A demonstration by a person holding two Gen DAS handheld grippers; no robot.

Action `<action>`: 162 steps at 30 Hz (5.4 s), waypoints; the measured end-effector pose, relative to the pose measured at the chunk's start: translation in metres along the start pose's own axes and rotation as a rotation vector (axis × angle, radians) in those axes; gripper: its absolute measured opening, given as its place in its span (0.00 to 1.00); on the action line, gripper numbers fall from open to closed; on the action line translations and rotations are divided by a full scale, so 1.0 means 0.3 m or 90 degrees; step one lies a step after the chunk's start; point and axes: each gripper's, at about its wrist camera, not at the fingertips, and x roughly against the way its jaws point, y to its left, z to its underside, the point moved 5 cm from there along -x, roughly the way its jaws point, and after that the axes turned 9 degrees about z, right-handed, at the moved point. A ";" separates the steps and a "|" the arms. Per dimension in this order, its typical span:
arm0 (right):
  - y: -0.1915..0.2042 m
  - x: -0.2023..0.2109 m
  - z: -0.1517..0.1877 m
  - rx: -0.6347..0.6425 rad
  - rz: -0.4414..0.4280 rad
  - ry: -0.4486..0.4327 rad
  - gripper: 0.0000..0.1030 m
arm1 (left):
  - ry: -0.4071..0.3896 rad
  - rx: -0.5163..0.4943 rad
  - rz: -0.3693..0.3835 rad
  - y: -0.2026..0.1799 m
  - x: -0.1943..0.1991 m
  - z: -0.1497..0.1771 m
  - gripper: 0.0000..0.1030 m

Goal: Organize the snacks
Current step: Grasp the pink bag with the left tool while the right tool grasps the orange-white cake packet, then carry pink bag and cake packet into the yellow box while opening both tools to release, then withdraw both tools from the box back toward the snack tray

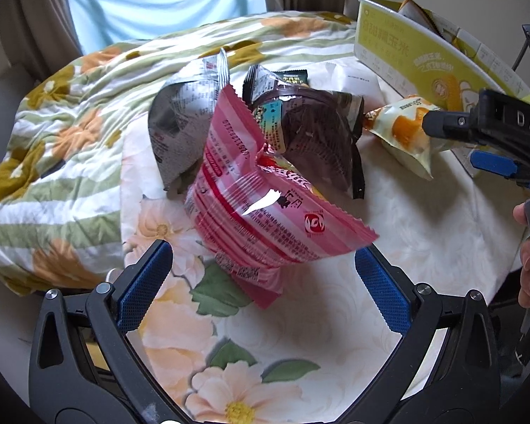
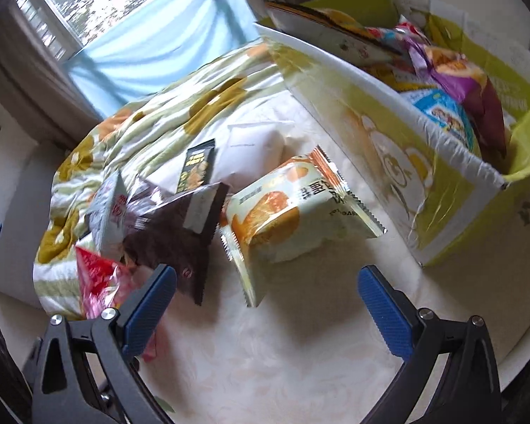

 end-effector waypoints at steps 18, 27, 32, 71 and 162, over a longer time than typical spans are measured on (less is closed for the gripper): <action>-0.014 -0.151 -0.073 -0.180 0.036 -0.020 0.99 | -0.022 0.082 -0.032 0.038 -0.131 -0.104 0.99; -0.012 -0.165 -0.093 -0.153 0.054 -0.034 0.88 | -0.012 0.079 -0.032 0.045 -0.142 -0.103 0.85; -0.014 -0.158 -0.082 -0.137 0.046 -0.028 0.82 | -0.002 0.069 -0.038 0.046 -0.139 -0.097 0.79; 0.018 0.300 -0.123 0.006 -0.045 -0.120 0.44 | -0.105 0.096 0.003 -0.026 0.287 -0.199 0.59; -0.598 0.630 -0.698 0.279 -0.095 -0.158 0.96 | -0.191 0.111 -0.071 -0.912 0.381 -0.599 0.99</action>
